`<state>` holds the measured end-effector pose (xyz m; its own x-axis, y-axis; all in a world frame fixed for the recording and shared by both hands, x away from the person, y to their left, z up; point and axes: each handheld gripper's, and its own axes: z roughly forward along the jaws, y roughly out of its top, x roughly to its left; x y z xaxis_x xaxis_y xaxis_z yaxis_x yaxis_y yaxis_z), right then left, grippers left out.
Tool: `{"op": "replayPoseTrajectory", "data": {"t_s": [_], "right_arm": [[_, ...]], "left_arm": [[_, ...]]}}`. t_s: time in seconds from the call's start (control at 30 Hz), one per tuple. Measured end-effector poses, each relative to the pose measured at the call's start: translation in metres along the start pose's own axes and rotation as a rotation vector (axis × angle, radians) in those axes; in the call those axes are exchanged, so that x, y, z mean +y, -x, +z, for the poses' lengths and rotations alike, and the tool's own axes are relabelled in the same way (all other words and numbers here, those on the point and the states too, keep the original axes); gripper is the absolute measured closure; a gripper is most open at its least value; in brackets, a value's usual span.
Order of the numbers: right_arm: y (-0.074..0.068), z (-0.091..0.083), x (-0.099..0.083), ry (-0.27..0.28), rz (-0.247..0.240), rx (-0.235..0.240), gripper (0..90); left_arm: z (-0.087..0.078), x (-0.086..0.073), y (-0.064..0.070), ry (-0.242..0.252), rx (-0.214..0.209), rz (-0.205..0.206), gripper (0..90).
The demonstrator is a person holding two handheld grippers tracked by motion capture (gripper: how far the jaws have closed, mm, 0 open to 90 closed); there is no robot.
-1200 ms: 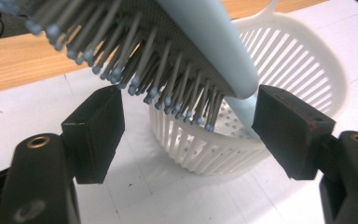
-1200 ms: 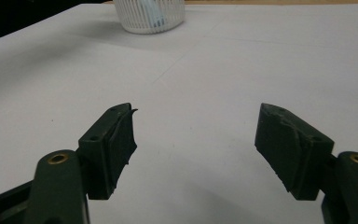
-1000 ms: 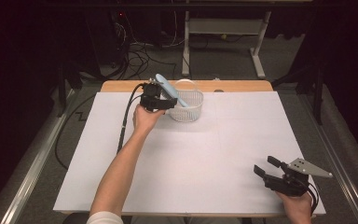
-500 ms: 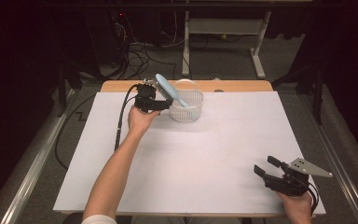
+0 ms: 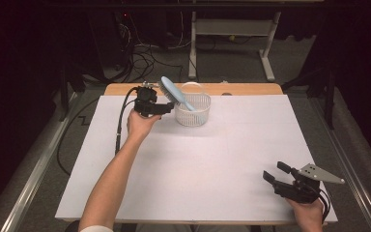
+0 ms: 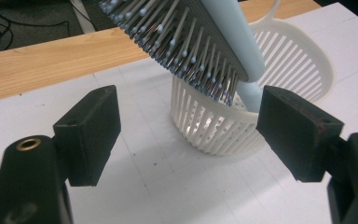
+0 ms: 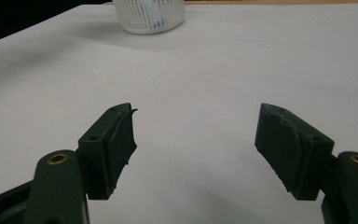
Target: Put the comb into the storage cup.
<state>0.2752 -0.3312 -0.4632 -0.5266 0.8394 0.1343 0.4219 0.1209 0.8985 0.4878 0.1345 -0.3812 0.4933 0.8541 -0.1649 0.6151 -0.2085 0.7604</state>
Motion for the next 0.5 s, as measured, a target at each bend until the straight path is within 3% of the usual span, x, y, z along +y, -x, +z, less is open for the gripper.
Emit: {"op": "replayPoseTrajectory", "data": {"t_s": [0.5], "right_arm": [[-0.0003,0.0003,0.0,0.0,-0.001,0.0,28.7]], "left_arm": [[-0.0066,-0.0083,-0.0058,0.009,-0.001,-0.003,21.0]]}}
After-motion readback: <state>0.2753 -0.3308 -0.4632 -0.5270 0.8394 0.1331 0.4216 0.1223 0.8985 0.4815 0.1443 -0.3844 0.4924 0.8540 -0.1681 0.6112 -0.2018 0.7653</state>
